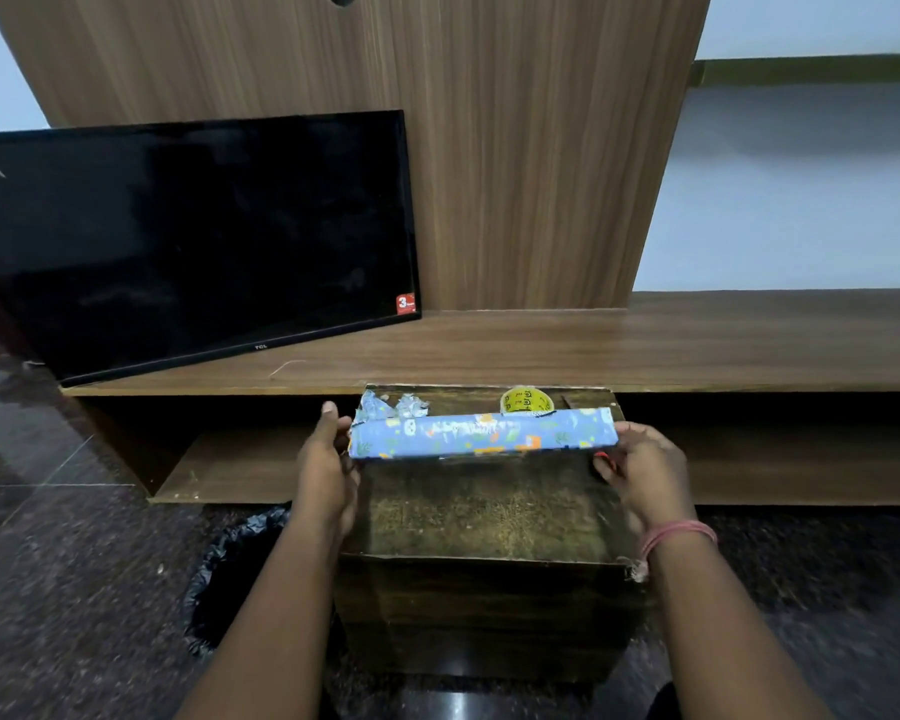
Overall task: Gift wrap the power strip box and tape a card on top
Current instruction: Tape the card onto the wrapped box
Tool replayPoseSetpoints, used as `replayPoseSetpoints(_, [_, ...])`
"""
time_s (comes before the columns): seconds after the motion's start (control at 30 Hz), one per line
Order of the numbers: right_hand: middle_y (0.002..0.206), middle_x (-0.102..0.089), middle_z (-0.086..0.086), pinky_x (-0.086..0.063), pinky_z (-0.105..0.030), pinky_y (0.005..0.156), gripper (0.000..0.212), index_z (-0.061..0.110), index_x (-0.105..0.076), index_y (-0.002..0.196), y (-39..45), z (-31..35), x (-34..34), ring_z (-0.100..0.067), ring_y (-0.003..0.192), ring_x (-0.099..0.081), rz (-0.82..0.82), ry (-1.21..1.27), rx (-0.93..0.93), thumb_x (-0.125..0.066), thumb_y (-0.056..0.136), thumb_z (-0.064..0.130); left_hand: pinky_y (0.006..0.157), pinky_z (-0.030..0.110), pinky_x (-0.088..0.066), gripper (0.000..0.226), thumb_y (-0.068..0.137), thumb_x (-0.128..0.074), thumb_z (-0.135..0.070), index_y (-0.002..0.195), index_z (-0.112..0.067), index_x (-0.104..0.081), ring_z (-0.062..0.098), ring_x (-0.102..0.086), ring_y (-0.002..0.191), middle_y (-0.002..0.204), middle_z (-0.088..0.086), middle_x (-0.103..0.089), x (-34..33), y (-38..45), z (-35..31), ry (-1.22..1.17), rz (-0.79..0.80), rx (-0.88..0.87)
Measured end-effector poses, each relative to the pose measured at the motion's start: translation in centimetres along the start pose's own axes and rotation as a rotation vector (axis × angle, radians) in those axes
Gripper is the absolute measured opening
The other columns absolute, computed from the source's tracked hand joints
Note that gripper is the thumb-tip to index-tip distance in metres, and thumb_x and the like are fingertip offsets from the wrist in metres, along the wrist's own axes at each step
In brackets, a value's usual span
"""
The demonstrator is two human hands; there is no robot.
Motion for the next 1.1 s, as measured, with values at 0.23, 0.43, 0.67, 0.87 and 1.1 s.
replayPoseSetpoints(0.23, [0.091,-0.066,-0.019,-0.054,-0.025,0.052,0.013,0.01,-0.064,0.082,0.8,-1.6,-0.2,-0.018,0.057,-0.063,-0.012,0.063,-0.02,-0.067,0.088,-0.001,0.066,0.028,-0.046,0.033,0.087,-0.035,0.008,0.111,-0.005,-0.054,0.016,-0.058,0.07,0.085,0.006,-0.054,-0.2,-0.8,0.9,-0.179,-0.05,0.103])
replayPoseSetpoints(0.43, [0.105,-0.071,-0.014,-0.061,-0.032,0.068,0.034,0.005,-0.06,0.125,0.5,-1.1,-1.6,-0.024,0.081,-0.071,0.186,0.03,-0.037,-0.055,0.094,-0.008,0.054,0.026,-0.057,0.035,0.094,-0.039,-0.014,0.082,-0.003,-0.069,0.025,-0.071,0.062,0.078,0.011,-0.074,-1.0,-1.6,1.1,-0.083,0.112,0.216])
replayPoseSetpoints(0.67, [0.125,-0.068,-0.004,-0.059,-0.037,0.081,0.072,0.011,-0.051,0.141,-0.2,-0.1,-2.5,-0.014,0.102,-0.07,0.304,-0.095,0.064,-0.041,0.082,-0.028,0.052,0.023,-0.049,0.044,0.075,-0.039,0.003,0.115,-0.001,-0.058,0.023,-0.059,0.057,0.082,0.016,-0.062,-0.2,-0.6,-0.1,0.122,0.18,0.118])
replayPoseSetpoints(0.87, [0.109,-0.071,-0.01,-0.057,-0.054,0.081,0.068,0.021,-0.056,0.136,0.0,-0.6,-2.1,-0.026,0.088,-0.066,0.21,-0.165,0.088,-0.046,0.08,-0.017,0.069,0.033,-0.047,0.067,0.066,-0.056,-0.005,0.131,-0.02,-0.064,0.028,-0.056,0.085,0.101,0.006,-0.073,-1.8,-1.9,-2.0,0.226,0.303,-0.064])
replayPoseSetpoints(1.1, [0.12,-0.062,-0.024,-0.05,-0.039,0.077,0.08,0.005,-0.053,0.128,0.9,-3.4,-2.6,-0.033,0.097,-0.058,0.127,0.214,-0.117,-0.054,0.048,0.011,0.101,0.035,-0.054,0.103,0.069,-0.092,-0.009,0.152,-0.037,-0.039,0.014,-0.066,0.118,0.163,-0.007,-0.037,-6.9,-7.7,-9.9,0.369,0.345,-0.688])
Point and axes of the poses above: each hand's wrist, its own y-axis towards the middle knuckle, its own x-axis out of the back of the hand, z = x × y, the point moved 8 cm from there along y, towards the middle knuckle
